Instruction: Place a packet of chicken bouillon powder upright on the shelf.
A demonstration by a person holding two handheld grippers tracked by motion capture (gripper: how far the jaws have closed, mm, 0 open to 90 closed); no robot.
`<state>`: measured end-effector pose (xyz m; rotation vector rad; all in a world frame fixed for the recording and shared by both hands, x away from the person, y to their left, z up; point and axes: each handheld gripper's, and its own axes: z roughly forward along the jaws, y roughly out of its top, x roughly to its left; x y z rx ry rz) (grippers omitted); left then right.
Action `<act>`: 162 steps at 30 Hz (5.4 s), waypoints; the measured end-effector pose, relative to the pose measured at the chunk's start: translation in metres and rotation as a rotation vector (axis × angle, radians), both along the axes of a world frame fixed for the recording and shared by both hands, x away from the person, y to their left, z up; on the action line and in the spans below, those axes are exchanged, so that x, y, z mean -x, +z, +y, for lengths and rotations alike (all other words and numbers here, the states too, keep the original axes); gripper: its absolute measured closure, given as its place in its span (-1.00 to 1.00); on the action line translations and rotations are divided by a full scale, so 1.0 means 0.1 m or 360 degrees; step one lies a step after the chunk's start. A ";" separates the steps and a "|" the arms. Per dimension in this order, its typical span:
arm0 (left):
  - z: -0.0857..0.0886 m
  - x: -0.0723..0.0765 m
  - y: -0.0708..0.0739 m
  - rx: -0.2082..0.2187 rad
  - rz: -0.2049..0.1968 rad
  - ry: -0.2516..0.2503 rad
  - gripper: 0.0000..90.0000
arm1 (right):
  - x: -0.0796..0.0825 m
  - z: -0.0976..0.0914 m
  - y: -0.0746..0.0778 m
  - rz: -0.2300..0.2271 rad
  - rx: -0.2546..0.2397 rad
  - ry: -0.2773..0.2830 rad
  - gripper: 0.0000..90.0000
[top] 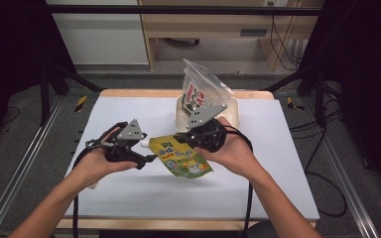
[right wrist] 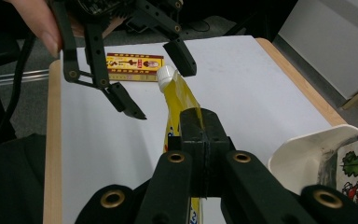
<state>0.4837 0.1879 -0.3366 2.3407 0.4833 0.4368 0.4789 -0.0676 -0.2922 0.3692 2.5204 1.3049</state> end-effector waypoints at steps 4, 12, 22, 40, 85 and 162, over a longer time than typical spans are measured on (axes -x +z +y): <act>-0.03 -0.03 -0.02 0.0011 0.0008 -0.0016 -0.38 | 0.00 0.00 0.00 0.0000 0.0000 0.0005 1.00; -0.07 -0.12 -0.07 0.0007 0.0047 -0.0045 -0.05 | 0.01 -0.04 -0.01 0.0013 -0.0015 0.0005 1.00; -0.07 -0.20 -0.02 0.0024 0.0104 -0.0054 0.28 | -0.01 -0.11 -0.02 0.0018 -0.0019 -0.0017 1.00; -0.17 -0.10 0.44 -0.0200 0.0023 -0.0176 0.54 | -0.09 -0.27 -0.06 0.0009 0.0030 -0.0128 0.98; -0.33 -0.08 0.39 -0.0309 -0.0032 -0.0311 0.56 | -0.32 0.15 -0.17 0.0123 0.0506 0.0061 0.65; 0.19 0.35 -1.11 0.0137 -0.0066 0.0489 -0.80 | -0.40 -1.73 0.77 0.0489 0.0151 -0.1249 1.00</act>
